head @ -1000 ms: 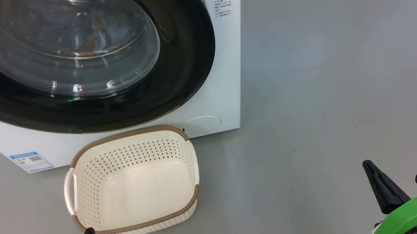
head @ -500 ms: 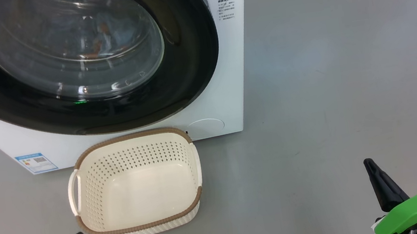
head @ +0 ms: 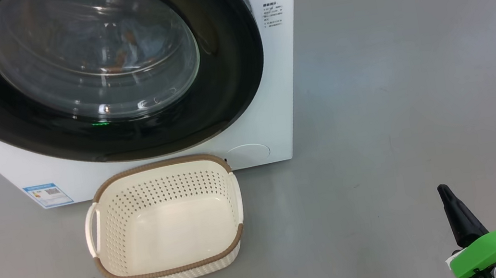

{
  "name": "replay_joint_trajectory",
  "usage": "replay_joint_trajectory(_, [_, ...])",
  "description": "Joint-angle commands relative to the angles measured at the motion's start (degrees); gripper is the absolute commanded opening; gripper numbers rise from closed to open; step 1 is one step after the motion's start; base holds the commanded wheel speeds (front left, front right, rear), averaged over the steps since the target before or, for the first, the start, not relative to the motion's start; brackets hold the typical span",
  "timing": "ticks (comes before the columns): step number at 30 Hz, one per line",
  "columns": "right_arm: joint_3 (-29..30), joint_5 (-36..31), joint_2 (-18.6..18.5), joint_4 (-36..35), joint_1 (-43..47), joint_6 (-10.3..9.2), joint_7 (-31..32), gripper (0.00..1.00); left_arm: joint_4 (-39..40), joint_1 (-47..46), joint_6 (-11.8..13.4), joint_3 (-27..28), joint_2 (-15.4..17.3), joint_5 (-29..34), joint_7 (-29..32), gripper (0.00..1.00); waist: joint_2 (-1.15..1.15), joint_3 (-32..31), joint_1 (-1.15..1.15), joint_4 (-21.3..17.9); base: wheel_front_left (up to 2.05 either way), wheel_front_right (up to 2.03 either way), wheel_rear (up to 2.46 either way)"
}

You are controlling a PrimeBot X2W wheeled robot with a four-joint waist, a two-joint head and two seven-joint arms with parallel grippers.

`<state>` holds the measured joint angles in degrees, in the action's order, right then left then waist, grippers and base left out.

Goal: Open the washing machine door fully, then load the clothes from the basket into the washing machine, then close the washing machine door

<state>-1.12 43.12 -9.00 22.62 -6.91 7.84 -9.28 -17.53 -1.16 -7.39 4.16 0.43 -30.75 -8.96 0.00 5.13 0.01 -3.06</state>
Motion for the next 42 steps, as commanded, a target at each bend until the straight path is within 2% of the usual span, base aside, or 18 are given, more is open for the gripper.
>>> replay_joint_trajectory(1, [0.18,1.45,-0.35,-1.71,-0.42,-0.11,0.31,0.0,1.65,-1.91,-0.03,0.71,0.88,-1.7,0.48,0.0,0.0,-0.08,0.0,0.06,0.0,0.0,0.0])
replay_joint_trajectory(42, [3.2,23.1,2.31,-4.82,0.13,-0.22,6.99,0.0,2.47,-3.32,-0.06,1.48,1.58,-28.5,7.22,0.0,0.0,-2.27,0.0,1.41,0.0,0.0,0.0])
